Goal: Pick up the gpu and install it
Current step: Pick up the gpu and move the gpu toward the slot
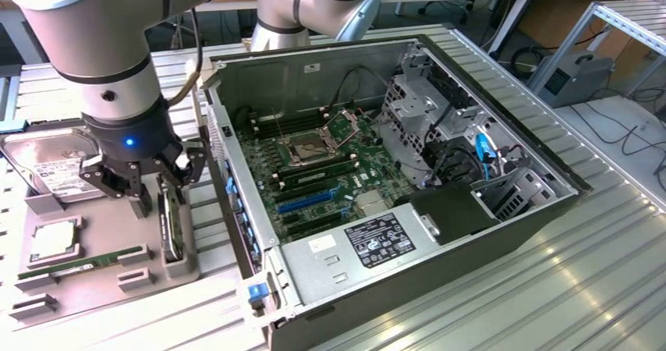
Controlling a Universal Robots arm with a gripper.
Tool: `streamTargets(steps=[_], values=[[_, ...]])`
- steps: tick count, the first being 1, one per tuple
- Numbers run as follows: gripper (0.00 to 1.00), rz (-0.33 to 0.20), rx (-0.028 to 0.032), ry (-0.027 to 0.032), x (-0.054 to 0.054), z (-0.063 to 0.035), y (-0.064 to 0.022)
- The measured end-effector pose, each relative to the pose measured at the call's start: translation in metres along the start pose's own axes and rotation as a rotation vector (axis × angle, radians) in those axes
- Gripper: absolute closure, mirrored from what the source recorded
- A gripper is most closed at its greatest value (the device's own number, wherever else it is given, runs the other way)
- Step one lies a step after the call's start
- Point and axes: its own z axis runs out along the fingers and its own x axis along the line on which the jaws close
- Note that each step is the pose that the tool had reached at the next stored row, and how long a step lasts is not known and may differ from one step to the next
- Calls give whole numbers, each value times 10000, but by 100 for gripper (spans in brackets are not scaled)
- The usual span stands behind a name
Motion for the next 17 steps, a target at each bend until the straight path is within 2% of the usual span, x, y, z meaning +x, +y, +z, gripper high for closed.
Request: streamTargets(steps=[11, 12, 13, 15, 17], values=[[52, 0, 2, 0, 21, 26, 0], [53, 0, 2, -1, 21, 27, 0], [60, -1, 2, -1, 21, 26, 0], [60, -1, 2, -1, 21, 26, 0], [71, -1, 2, 0, 21, 26, 0]])
